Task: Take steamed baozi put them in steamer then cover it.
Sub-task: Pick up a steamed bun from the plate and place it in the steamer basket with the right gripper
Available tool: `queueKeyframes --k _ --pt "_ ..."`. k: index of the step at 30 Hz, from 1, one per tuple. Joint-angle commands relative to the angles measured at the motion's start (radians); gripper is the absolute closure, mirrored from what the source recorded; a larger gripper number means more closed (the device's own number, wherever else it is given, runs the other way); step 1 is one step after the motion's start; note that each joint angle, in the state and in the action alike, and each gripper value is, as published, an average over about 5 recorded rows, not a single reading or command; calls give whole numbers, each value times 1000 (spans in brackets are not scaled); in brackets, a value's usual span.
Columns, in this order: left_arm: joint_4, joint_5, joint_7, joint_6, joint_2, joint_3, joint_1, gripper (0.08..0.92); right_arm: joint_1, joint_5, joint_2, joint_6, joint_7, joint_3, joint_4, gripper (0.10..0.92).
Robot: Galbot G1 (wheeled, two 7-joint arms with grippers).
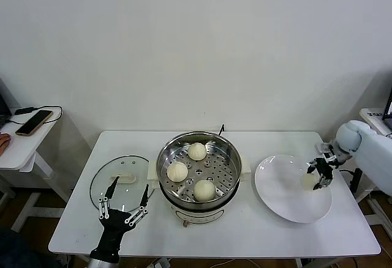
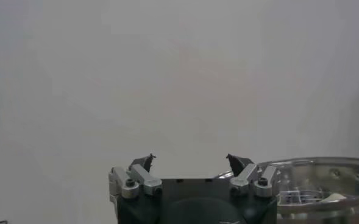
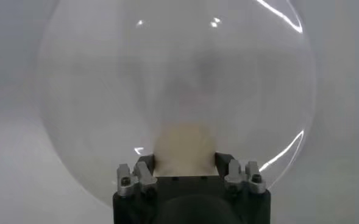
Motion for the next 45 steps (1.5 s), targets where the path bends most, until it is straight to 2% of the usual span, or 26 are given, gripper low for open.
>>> queueKeyframes --k 1,4,9,17,27,35,45 --pt "-6 0 0 -1 8 4 -1 177 485 212 12 -71 -207 -348 259 355" --pt "-7 0 0 -1 10 10 -3 177 648 356 75 -127 -216 -488 338 355" --pt "-9 2 0 1 12 22 -7 177 753 554 202 -207 -167 -605 440 359" --pt "-9 3 -2 3 15 25 -12 177 723 692 384 -285 -52 -663 474 370" --pt "0 2 -6 -3 16 21 -10 177 625 660 507 -307 11 -690 396 380" --pt "-1 -2 -10 -5 17 14 -8 177 544 553 530 -297 16 -703 328 381" --pt "-1 -6 -13 -5 19 5 -7 177 507 503 548 -287 26 -697 280 380"
